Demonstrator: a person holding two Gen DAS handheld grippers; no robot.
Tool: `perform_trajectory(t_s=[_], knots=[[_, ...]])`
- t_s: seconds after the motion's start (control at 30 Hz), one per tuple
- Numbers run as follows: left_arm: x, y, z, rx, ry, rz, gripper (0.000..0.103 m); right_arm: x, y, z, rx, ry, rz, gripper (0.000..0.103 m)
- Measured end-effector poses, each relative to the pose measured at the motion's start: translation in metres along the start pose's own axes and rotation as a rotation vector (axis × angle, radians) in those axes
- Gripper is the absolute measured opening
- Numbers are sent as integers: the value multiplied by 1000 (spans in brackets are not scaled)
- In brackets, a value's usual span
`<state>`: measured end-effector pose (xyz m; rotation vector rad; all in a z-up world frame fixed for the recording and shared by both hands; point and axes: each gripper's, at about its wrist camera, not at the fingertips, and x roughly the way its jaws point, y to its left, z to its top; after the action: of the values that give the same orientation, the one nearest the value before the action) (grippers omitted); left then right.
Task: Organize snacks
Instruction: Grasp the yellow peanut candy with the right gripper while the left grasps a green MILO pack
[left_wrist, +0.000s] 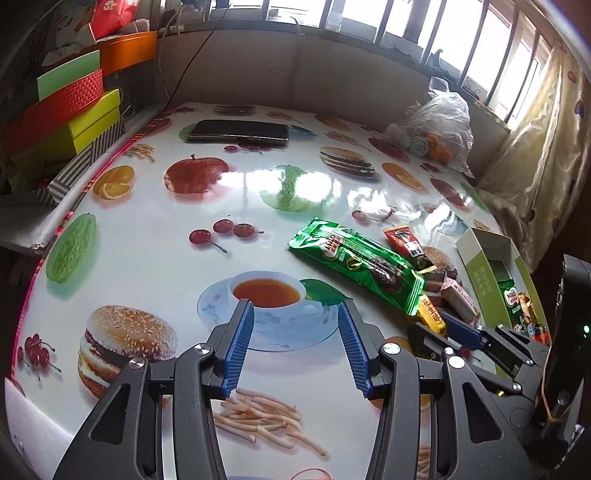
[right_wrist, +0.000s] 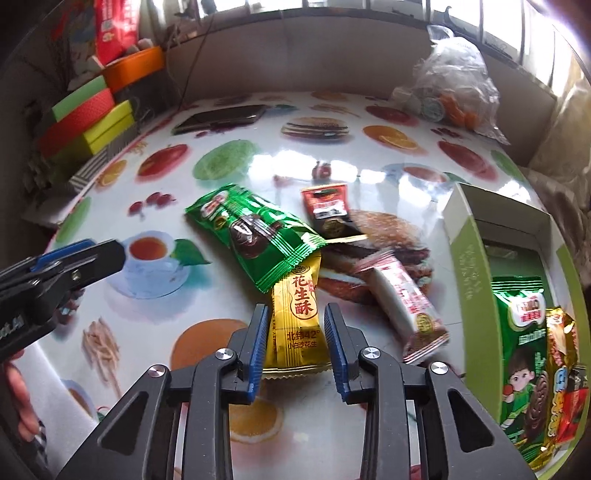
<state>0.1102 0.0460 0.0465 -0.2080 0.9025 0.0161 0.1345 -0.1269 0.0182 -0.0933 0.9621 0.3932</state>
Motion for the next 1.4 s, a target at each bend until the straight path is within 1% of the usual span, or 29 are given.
perform_trajectory(t_s=[0.07, 0.27, 0.47, 0.7, 0.83, 0.9, 1.07, 1.13, 1.17, 1.33, 1.4], knots=[[0, 1, 0, -2, 0, 0, 49, -1, 7, -1, -25, 0, 42, 28], [0, 4, 0, -11, 2, 8, 49, -4, 31, -8, -90, 10, 129, 28], [1, 9, 2, -25, 7, 17, 49, -6, 52, -15, -142, 23, 184, 28], [5, 5, 9, -10, 13, 1, 49, -12, 58, -23, -178, 37, 227, 28], [13, -1, 13, -3, 24, -20, 49, -19, 51, -29, -179, 38, 220, 28], [18, -4, 15, -4, 27, -18, 49, -23, 44, -31, -170, 37, 208, 28], [33, -12, 21, -2, 54, -1, 50, -28, 19, -35, -122, 38, 145, 28], [40, -15, 22, 3, 60, 6, 61, -28, 11, -36, -101, 39, 135, 28], [44, -18, 23, 10, 69, 8, 62, -28, 9, -36, -95, 38, 132, 28], [61, -27, 25, 40, 99, 40, 63, -27, 2, -38, -66, 33, 135, 28], [68, -29, 25, 46, 109, 71, 63, -27, 0, -37, -54, 30, 135, 28]])
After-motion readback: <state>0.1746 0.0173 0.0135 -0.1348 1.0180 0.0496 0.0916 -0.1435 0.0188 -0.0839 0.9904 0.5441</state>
